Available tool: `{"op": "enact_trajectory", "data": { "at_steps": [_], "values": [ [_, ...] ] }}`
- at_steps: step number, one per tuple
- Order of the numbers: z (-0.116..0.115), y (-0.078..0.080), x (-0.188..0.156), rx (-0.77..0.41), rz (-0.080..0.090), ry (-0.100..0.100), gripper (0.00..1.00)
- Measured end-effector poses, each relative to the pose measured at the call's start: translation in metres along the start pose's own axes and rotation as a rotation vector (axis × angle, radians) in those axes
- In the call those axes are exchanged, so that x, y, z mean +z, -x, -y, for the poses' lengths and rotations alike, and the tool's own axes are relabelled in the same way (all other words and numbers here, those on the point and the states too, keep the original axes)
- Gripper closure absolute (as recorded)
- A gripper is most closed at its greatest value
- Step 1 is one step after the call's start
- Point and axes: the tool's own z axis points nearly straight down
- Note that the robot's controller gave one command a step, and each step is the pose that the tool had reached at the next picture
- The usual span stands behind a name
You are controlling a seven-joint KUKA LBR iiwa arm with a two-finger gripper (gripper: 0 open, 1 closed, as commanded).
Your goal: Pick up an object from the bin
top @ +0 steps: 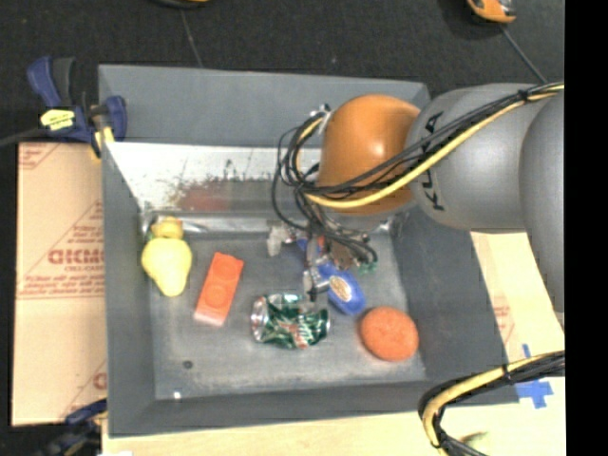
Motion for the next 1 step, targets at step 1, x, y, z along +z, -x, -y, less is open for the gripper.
{"op": "enact_trajectory", "data": {
  "at_steps": [1],
  "values": [
    [-0.0143, -0.0149, -0.0122, -0.245, -0.002, 0.001, 0.0]
  ]
}}
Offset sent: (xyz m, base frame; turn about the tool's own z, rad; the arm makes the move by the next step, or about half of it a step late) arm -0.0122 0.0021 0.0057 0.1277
